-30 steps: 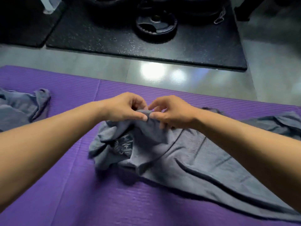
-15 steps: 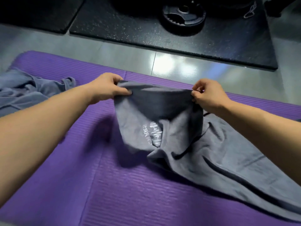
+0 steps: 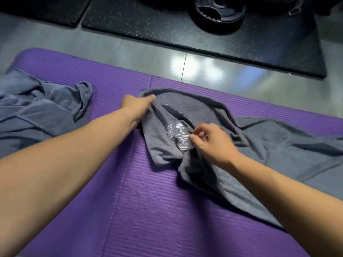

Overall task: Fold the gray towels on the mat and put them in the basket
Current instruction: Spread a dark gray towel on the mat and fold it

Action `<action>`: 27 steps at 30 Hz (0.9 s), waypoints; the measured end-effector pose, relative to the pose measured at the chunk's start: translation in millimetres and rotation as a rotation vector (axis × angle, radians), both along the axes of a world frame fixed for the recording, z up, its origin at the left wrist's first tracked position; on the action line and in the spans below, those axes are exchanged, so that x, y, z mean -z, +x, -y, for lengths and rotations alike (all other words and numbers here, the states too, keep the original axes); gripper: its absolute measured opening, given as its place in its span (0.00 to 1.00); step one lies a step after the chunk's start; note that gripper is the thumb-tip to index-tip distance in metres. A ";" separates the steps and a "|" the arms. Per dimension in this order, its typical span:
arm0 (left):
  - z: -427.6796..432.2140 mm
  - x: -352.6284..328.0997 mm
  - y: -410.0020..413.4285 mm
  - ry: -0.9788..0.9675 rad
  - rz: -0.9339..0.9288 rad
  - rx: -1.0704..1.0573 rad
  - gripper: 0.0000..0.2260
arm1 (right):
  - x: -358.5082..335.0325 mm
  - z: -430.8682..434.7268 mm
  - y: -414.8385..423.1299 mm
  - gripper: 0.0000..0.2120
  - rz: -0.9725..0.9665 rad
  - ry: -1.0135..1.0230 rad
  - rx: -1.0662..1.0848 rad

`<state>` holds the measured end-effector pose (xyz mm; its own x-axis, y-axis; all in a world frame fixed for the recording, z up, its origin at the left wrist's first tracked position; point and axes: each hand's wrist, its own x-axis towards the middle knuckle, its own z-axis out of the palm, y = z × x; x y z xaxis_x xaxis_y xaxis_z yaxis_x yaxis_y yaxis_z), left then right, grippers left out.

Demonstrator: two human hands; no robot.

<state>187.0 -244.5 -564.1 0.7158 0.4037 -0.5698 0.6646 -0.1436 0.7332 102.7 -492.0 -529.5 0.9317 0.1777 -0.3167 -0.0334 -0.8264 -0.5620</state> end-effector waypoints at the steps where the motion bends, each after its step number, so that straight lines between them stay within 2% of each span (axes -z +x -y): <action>1: 0.8 -2.1 -15.9 -0.098 -0.055 0.045 0.24 | 2.8 -0.3 -7.1 0.09 -0.035 0.001 -0.043; 3: -4.3 -4.3 -48.6 -0.253 -0.172 0.145 0.17 | 10.0 2.0 -18.3 0.11 -0.081 0.011 -0.105; 5: -13.2 -4.5 -79.7 -0.361 -0.256 0.223 0.15 | 13.1 6.0 -24.3 0.17 -0.111 0.032 -0.062; 7: -14.2 -4.3 -105.4 -0.334 -0.262 0.261 0.12 | 12.4 8.1 -27.4 0.24 -0.128 0.059 -0.007; 9: -8.8 -6.0 -121.6 -0.274 -0.194 0.269 0.09 | 9.2 8.4 -30.6 0.26 -0.154 0.108 0.031; 14: -3.0 -12.6 -128.3 -0.262 -0.118 0.324 0.04 | 10.4 24.0 -37.1 0.20 -0.196 0.171 0.074; 15: -2.3 -13.2 -129.9 -0.299 -0.075 0.309 0.03 | 10.3 28.8 -38.3 0.18 -0.179 0.141 0.067; 17: -2.6 -16.3 -134.5 -0.423 0.004 0.164 0.07 | 8.8 38.0 -42.2 0.15 -0.110 0.044 0.010; 19: -12.0 -15.9 -140.0 -0.496 0.076 0.003 0.09 | 8.0 45.5 -47.0 0.21 -0.003 -0.050 -0.084; 20: -20.4 -13.5 -142.8 -0.468 0.111 -0.044 0.09 | 8.0 47.8 -49.2 0.24 0.031 -0.094 -0.147; 23: -51.2 -2.6 -148.0 -0.096 0.242 -0.045 0.07 | 13.2 52.4 -53.5 0.33 -0.026 -0.201 -0.292; 24: -57.6 -3.1 -149.5 -0.032 0.260 -0.043 0.07 | 14.4 52.2 -55.0 0.36 -0.061 -0.228 -0.306; 25: -60.7 -5.6 -150.6 -0.047 0.265 -0.043 0.06 | 15.5 51.5 -56.3 0.38 -0.078 -0.258 -0.318; 27: -62.2 -11.0 -155.1 -0.134 0.157 0.056 0.08 | 16.9 49.7 -58.0 0.40 -0.085 -0.310 -0.354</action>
